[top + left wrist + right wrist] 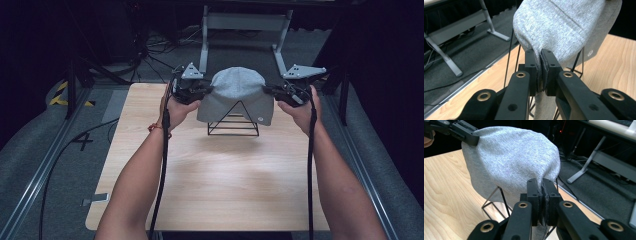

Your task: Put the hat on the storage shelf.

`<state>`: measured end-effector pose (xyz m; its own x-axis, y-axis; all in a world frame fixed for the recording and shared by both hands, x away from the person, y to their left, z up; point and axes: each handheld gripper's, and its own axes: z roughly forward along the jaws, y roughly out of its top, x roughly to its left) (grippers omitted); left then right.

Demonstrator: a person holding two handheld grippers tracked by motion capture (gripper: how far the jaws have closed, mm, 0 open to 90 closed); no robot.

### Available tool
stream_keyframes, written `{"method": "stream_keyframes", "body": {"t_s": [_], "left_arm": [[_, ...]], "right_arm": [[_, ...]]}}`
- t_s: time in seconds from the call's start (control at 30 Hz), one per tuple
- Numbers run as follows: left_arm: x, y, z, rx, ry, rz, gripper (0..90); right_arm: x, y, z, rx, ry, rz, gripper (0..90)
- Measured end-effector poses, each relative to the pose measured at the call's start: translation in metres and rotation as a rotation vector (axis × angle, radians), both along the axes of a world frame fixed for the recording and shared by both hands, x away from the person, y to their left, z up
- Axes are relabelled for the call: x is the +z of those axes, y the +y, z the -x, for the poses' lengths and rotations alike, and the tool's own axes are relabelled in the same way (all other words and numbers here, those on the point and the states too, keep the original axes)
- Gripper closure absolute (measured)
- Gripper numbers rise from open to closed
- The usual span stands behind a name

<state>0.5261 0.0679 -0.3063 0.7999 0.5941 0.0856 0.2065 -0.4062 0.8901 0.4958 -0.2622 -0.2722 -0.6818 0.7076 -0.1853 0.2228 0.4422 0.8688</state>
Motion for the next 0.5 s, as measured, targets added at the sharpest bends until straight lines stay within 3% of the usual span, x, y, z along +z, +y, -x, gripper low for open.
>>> {"method": "stream_keyframes", "body": {"t_s": [0.17, 0.37, 0.5], "left_arm": [[-0.014, -0.002, -0.002, 0.001, 0.015, -0.037, 84.2], [-0.029, -0.004, -0.002, -0.009, 0.014, -0.05, 84.2], [-0.039, -0.004, -0.001, -0.007, 0.035, -0.053, 84.2]], "right_arm": [[-0.013, 0.001, -0.003, 0.003, 0.021, 0.002, 85.4], [-0.03, 0.001, -0.005, 0.013, 0.05, 0.002, 85.3], [-0.043, 0.002, -0.006, 0.015, 0.071, 0.01, 85.4]]}}
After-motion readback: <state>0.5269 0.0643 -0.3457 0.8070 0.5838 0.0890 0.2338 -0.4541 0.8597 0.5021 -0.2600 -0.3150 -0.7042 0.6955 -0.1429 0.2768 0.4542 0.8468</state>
